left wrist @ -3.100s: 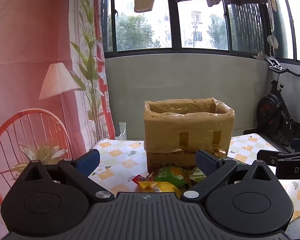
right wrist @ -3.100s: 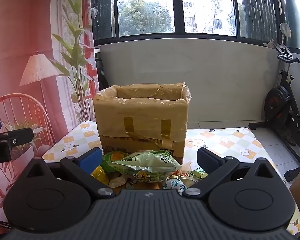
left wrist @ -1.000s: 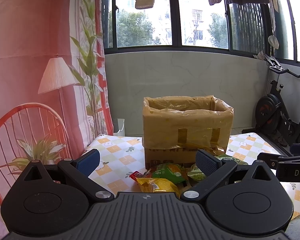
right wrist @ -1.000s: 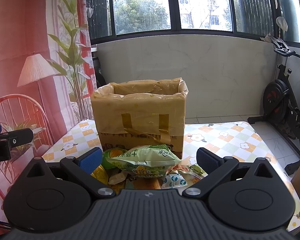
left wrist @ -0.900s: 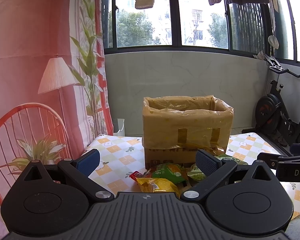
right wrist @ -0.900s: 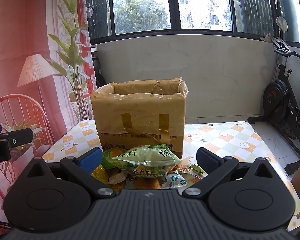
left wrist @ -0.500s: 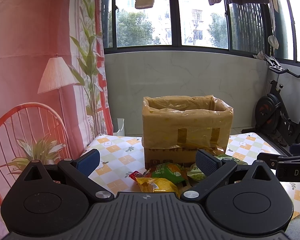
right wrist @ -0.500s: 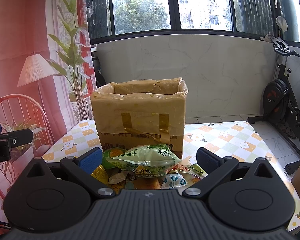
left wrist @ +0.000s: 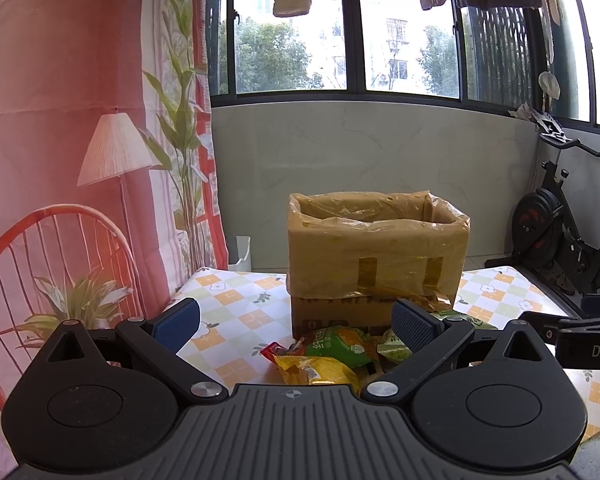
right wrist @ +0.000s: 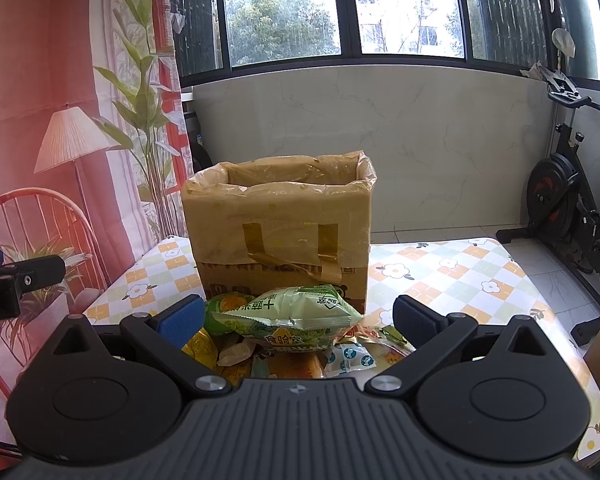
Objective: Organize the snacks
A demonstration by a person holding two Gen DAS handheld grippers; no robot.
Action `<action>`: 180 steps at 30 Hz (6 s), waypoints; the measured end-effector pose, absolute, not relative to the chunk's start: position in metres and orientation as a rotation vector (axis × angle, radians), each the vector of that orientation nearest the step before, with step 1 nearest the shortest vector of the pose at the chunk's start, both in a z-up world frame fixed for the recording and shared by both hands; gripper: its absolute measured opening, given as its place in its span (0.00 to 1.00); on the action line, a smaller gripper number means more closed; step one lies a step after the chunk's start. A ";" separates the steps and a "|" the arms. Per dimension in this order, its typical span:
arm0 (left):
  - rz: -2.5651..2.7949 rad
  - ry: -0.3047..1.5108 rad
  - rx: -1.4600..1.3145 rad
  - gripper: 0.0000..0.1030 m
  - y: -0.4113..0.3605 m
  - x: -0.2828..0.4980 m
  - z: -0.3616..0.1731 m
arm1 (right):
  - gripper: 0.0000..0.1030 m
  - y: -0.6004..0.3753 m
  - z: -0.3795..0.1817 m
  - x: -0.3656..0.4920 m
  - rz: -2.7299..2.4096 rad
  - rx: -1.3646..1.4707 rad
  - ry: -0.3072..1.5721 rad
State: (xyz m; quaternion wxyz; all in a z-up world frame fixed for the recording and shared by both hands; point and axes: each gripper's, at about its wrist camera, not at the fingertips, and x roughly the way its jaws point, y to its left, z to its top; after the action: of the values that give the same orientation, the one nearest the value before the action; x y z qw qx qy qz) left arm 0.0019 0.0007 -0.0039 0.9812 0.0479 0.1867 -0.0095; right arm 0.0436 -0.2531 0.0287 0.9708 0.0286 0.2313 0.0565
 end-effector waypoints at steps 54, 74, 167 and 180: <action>-0.127 0.803 -0.093 0.57 0.016 0.151 -0.140 | 1.00 -0.241 -0.089 0.159 0.255 -0.203 0.451; -0.109 0.659 -0.008 0.54 0.011 0.130 -0.111 | 0.86 -0.193 -0.115 0.183 0.377 -0.694 0.486; -0.012 0.424 0.076 0.87 0.020 0.214 0.018 | 0.83 -0.286 0.025 0.249 0.263 0.062 0.503; -0.047 0.481 0.015 0.87 0.022 0.158 -0.034 | 0.83 -0.279 -0.011 0.203 0.263 0.090 0.463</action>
State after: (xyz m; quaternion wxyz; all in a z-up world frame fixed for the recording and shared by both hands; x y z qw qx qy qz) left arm 0.1578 0.0220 -0.0341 0.9710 0.0075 0.2380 -0.0230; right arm 0.2032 -0.2792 -0.0111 0.9638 0.0445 0.2286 0.1298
